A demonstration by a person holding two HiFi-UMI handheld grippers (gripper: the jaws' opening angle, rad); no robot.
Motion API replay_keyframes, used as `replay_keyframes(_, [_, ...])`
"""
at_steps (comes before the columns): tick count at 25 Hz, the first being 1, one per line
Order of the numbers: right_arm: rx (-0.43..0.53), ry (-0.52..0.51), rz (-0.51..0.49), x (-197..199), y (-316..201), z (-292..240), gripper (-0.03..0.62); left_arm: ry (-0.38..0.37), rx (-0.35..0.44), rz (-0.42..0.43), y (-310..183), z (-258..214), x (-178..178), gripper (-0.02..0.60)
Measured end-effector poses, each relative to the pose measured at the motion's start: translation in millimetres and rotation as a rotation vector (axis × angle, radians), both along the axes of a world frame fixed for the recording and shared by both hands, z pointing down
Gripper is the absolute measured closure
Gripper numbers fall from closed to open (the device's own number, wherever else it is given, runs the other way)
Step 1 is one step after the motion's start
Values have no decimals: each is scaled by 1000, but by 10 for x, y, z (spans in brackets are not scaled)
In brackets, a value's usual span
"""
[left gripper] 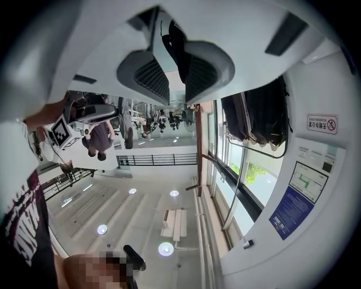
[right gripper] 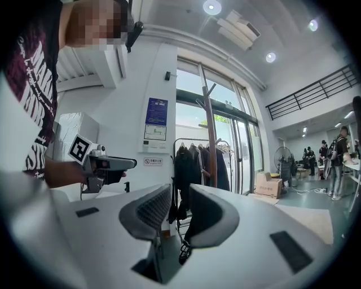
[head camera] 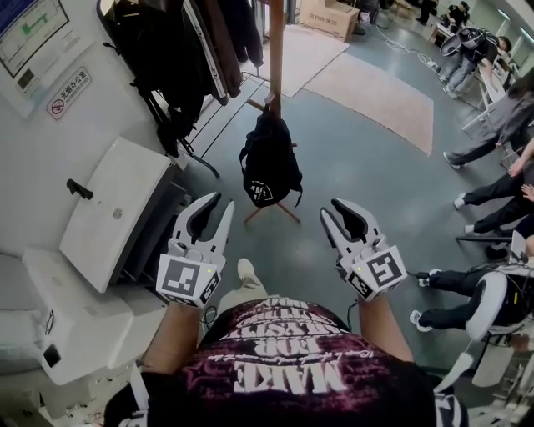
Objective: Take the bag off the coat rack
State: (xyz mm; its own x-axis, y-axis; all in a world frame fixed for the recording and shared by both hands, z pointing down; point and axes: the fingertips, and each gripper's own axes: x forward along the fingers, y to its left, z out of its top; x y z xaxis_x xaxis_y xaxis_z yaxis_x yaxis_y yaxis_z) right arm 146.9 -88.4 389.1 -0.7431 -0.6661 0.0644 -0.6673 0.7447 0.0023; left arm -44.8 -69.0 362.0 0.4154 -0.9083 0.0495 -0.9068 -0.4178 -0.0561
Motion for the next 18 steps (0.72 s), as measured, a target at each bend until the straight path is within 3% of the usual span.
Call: replay_keyframes(18, [-22, 14, 49, -353, -835, 39, 480, -1, -44, 62, -975, 164, -307, 491])
